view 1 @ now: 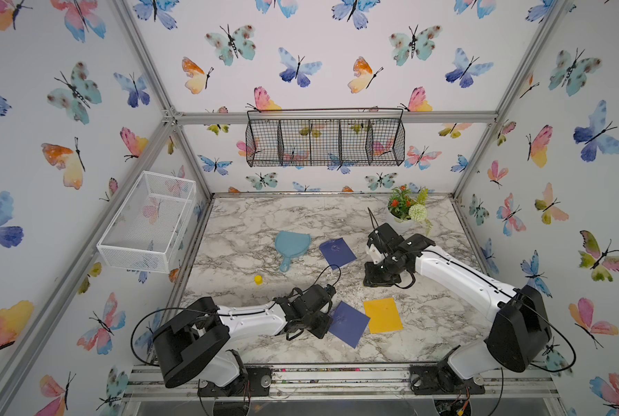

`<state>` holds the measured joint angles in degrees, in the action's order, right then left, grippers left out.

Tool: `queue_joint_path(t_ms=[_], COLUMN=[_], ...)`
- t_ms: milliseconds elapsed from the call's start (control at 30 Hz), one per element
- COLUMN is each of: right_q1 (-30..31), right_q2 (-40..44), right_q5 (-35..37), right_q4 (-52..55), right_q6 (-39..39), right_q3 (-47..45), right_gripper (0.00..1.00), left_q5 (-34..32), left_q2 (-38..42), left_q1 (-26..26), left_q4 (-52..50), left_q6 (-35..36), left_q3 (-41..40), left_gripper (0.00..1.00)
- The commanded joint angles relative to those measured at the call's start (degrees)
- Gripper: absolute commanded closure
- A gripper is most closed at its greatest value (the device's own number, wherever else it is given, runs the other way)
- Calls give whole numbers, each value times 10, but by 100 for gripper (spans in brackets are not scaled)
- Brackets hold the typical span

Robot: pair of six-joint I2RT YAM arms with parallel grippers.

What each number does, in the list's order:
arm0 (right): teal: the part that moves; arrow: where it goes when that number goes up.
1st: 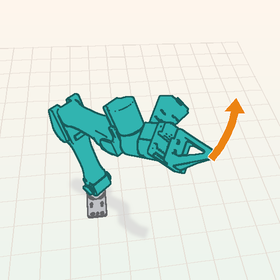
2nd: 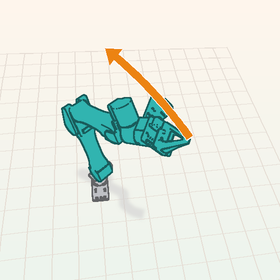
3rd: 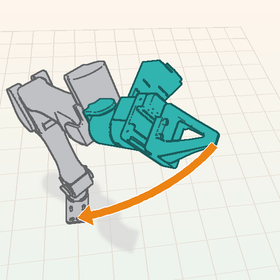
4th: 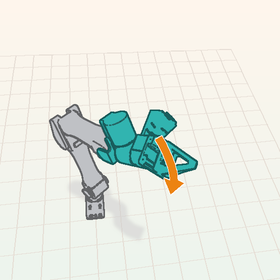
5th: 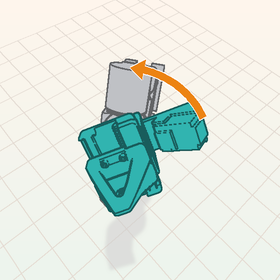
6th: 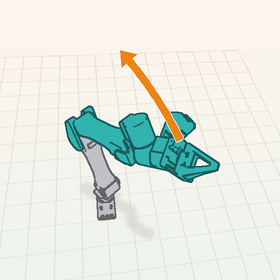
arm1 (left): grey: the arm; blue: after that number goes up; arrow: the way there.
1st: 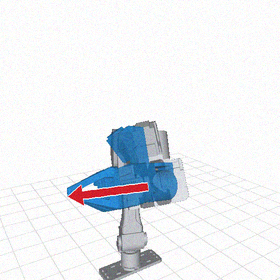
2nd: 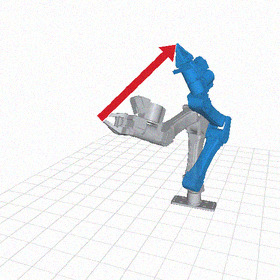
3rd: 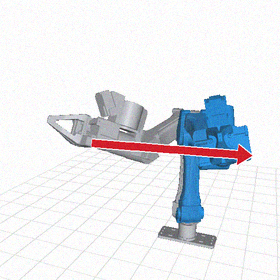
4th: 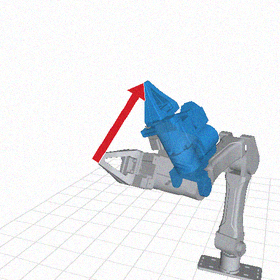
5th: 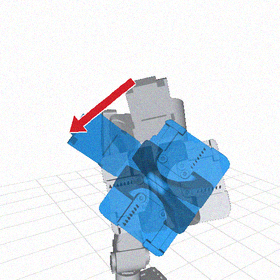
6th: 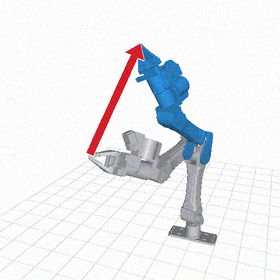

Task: Seal the envelope with a glue stick
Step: Move the envelope to the center of the board.

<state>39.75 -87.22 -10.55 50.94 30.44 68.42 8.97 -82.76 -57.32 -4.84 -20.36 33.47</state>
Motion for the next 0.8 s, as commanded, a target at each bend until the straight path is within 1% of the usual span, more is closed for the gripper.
queue_joint_path(t_ms=[0, 167, 367, 533, 667, 767], right_q1=[42, 101, 151, 183, 196, 204], right_q2=[2, -21, -56, -92, -112, -125], right_q5=[-5, 17, 40, 47, 55, 62], right_q4=[-25, -31, -30, -27, -21, -13], right_q6=[70, 114, 142, 155, 157, 158], right_q3=[-25, -35, -23, -6, 11, 24], right_gripper=[98, 98, 98, 98, 98, 98], left_q5=[52, 100, 161, 179, 233, 249], left_q2=[-6, -7, -10, -18, -23, -27], left_q1=[10, 41, 69, 77, 100, 114], left_q4=[6, 4, 15, 24, 39, 45], left_q6=[-5, -13, -16, -14, -17, -18], left_q3=[-4, -8, -17, -24, -36, -43], left_gripper=[100, 100, 100, 100, 100, 100])
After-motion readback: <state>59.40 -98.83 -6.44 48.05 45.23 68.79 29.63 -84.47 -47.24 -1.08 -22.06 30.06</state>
